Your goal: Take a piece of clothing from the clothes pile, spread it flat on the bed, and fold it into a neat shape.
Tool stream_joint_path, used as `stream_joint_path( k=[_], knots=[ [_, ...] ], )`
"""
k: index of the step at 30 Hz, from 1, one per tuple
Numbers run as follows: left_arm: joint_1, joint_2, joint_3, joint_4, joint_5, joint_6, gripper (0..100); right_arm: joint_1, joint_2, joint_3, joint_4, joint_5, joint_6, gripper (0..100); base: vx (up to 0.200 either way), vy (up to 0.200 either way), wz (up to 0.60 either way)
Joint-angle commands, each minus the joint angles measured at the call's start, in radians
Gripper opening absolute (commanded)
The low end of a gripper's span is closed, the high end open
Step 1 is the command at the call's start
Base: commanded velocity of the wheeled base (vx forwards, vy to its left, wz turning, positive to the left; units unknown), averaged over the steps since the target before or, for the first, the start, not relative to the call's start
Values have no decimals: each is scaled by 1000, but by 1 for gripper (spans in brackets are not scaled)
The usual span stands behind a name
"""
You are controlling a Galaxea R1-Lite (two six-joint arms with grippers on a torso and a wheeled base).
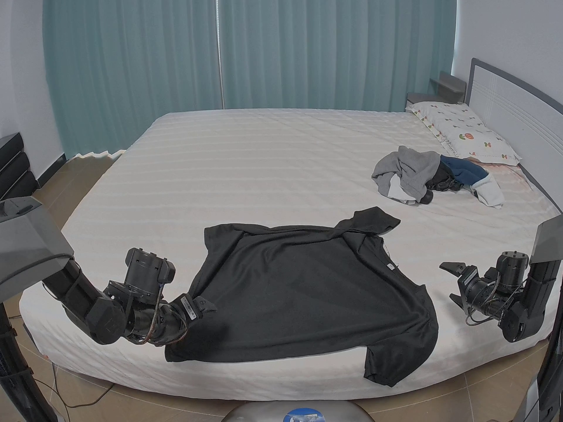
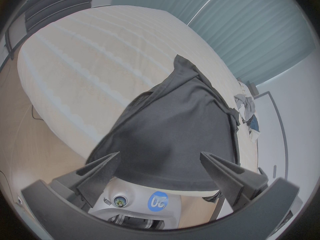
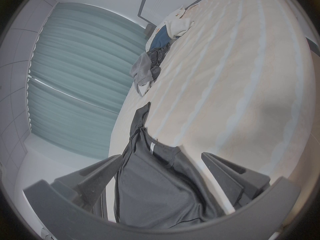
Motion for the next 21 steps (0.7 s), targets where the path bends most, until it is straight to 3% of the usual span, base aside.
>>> stream_joint_path(
  k=[1, 7, 16, 21],
  knots=[
    [22, 5, -24, -1, 0, -10, 100, 4, 9, -3, 0, 0, 0, 100, 0, 0, 0],
    [48, 5, -38, -4, 0, -12, 100, 13, 23, 1, -1, 0, -1, 100, 0, 0, 0],
    [58, 18, -48, -87, 0, -67, 100, 16, 24, 2, -1, 0, -1, 100, 200, 0, 0],
    [65, 61, -91, -157, 5, -104, 100, 25, 27, 2, -1, 0, -1, 100, 0, 0, 0]
  ],
)
